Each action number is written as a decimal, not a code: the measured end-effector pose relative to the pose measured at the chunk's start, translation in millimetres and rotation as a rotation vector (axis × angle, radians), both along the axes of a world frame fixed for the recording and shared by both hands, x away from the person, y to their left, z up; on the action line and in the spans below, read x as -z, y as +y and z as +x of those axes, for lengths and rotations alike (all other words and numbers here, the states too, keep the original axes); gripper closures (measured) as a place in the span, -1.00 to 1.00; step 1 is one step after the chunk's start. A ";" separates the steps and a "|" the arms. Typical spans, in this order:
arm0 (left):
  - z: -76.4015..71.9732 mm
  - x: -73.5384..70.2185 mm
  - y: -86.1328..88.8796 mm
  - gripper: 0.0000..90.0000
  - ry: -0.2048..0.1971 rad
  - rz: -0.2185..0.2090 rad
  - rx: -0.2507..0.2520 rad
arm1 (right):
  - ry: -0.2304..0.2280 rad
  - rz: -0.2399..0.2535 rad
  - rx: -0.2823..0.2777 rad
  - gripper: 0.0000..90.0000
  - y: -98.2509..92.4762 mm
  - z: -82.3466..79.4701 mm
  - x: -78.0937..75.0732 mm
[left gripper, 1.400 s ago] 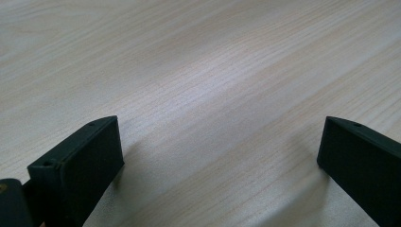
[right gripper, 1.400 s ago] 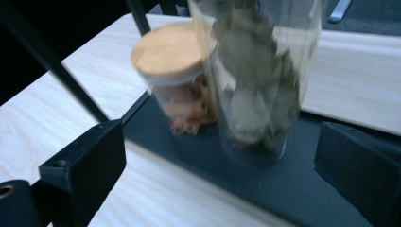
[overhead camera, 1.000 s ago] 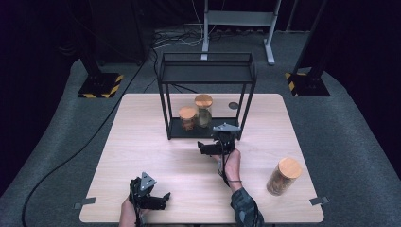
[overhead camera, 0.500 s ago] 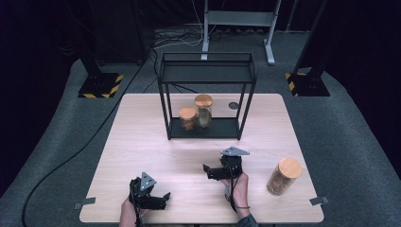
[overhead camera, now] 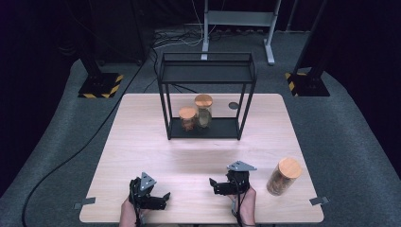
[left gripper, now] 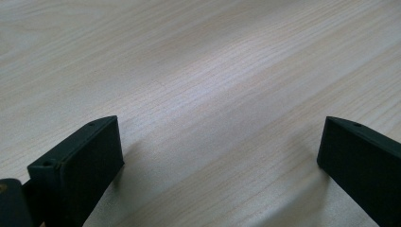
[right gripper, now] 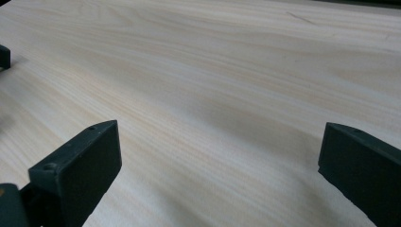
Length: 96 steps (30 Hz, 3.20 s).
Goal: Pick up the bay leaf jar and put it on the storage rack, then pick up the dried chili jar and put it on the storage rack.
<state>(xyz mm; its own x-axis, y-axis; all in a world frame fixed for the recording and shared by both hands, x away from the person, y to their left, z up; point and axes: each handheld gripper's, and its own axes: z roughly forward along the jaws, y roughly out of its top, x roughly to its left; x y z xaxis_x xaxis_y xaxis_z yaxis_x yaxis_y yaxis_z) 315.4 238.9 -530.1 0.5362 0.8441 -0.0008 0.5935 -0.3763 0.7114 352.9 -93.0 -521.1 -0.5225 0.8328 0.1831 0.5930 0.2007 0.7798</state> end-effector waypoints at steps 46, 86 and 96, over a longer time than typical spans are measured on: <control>0.2 -0.2 0.0 -0.99 0.001 0.002 -0.002 | 0.105 -0.075 0.139 -1.00 -40.8 -47.3 -5.8; 0.5 -0.2 -0.3 -0.99 0.001 0.003 -0.001 | 0.108 -0.177 0.410 -1.00 -120.5 -98.0 -8.4; 0.5 -0.2 -0.4 -0.99 0.001 0.002 -0.002 | 0.071 -0.214 0.465 -1.00 -132.5 -94.7 -11.1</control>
<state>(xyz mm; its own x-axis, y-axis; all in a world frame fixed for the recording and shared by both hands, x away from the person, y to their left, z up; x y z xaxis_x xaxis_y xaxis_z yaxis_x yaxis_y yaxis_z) 315.9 238.5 -529.9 0.5348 0.8450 0.0005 0.5947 -0.3768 0.7101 258.2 -225.5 -510.0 -0.0810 0.9967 0.0047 0.7072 0.0541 0.7050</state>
